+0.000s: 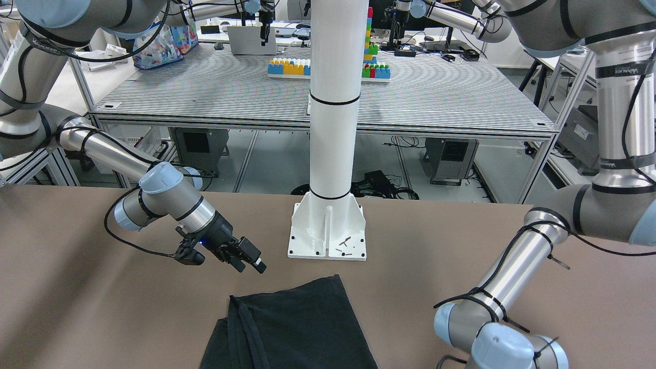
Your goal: Fold clothes
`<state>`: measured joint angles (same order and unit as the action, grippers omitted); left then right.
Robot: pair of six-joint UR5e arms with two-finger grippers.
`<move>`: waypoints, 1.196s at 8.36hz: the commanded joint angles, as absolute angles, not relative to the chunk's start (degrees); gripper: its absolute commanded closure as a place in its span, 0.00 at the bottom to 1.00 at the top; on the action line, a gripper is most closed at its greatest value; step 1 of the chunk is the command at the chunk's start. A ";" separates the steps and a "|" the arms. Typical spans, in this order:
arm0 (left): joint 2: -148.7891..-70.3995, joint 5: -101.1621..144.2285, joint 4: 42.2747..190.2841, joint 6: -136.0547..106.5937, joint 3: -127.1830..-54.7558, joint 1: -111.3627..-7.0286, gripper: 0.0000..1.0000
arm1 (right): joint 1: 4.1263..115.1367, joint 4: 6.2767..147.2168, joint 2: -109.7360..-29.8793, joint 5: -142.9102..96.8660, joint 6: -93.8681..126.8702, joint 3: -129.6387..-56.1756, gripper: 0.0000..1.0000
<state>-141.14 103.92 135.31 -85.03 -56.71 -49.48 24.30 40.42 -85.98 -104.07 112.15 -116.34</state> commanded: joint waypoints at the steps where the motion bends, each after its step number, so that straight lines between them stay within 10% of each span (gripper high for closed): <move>1: -157.65 100.57 135.44 -84.46 -38.87 -49.22 1.00 | 25.58 50.94 -80.09 -102.67 112.15 -116.28 0.05; 2: -157.41 100.46 135.53 -84.46 -38.85 -49.22 1.00 | 25.40 51.93 -78.85 -101.09 112.15 -116.19 0.05; 3: -157.24 100.11 135.53 -84.29 -38.67 -49.13 0.07 | 25.31 53.42 -78.32 -100.29 112.41 -116.28 0.05; 8: -150.24 96.15 135.44 -83.40 -47.85 -47.81 0.00 | 24.53 88.34 -53.41 -92.39 109.53 -106.66 0.10; 10: -147.49 96.24 135.35 -83.41 -51.76 -47.99 0.00 | 21.12 100.07 -49.05 -90.89 88.54 -104.07 0.36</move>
